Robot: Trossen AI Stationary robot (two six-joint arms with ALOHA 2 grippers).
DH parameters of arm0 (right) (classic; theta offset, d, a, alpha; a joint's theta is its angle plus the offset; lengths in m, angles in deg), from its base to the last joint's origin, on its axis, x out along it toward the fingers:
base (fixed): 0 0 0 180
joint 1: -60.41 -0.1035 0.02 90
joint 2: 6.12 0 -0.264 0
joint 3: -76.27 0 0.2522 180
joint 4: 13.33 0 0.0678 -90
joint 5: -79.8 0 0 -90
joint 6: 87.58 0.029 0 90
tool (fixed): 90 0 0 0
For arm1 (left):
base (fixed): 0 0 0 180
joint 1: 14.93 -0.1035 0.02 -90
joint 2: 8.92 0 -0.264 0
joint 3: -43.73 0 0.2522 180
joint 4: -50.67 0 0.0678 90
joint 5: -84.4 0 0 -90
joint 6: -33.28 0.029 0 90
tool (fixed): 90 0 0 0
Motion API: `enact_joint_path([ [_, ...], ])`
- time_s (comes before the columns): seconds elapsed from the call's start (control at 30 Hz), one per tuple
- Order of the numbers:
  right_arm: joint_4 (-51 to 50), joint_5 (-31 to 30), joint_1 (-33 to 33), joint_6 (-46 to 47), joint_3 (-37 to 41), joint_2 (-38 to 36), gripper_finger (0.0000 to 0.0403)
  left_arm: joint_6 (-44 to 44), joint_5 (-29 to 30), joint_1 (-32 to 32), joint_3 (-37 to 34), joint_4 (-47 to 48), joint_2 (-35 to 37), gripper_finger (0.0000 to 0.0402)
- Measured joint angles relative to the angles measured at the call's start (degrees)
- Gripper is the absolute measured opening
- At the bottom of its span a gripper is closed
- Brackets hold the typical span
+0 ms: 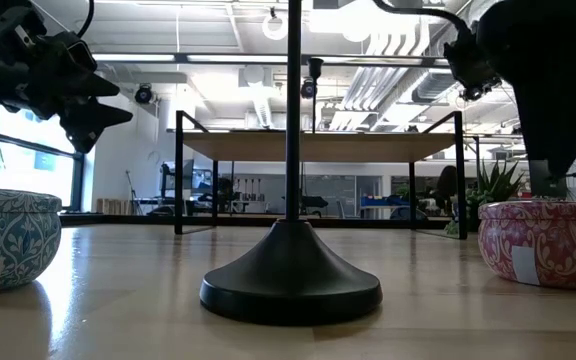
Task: Pick & Place candle stick holders
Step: Put the red scented candle on the shelf
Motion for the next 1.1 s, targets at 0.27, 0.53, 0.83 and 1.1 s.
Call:
enact_joint_path([
  [0.27, 0.14, 0.38, 0.0, 0.03, -0.02, 2.15, 0.0346, 0.0, -0.03, 0.0, -0.02, 0.18, 0.01, 0.0198],
  [0.53, 0.42, 0.87, 0.02, 1.03, -0.02, 3.38, 0.0346, 0.01, 0.0, 0.02, 0.01, 0.66, 0.0, 0.0198],
  [0.83, 0.54, -1.37, 0.05, 1.54, -0.02, 3.4, 0.0346, 0.31, -0.03, 0.02, 0.03, 0.83, 0.0, 0.0198],
  [1.1, 0.33, -0.11, 0.57, 1.13, -0.02, 5.46, 0.0346, 0.47, -0.03, 0.02, 0.03, 0.9, 0.0, 0.0198],
])
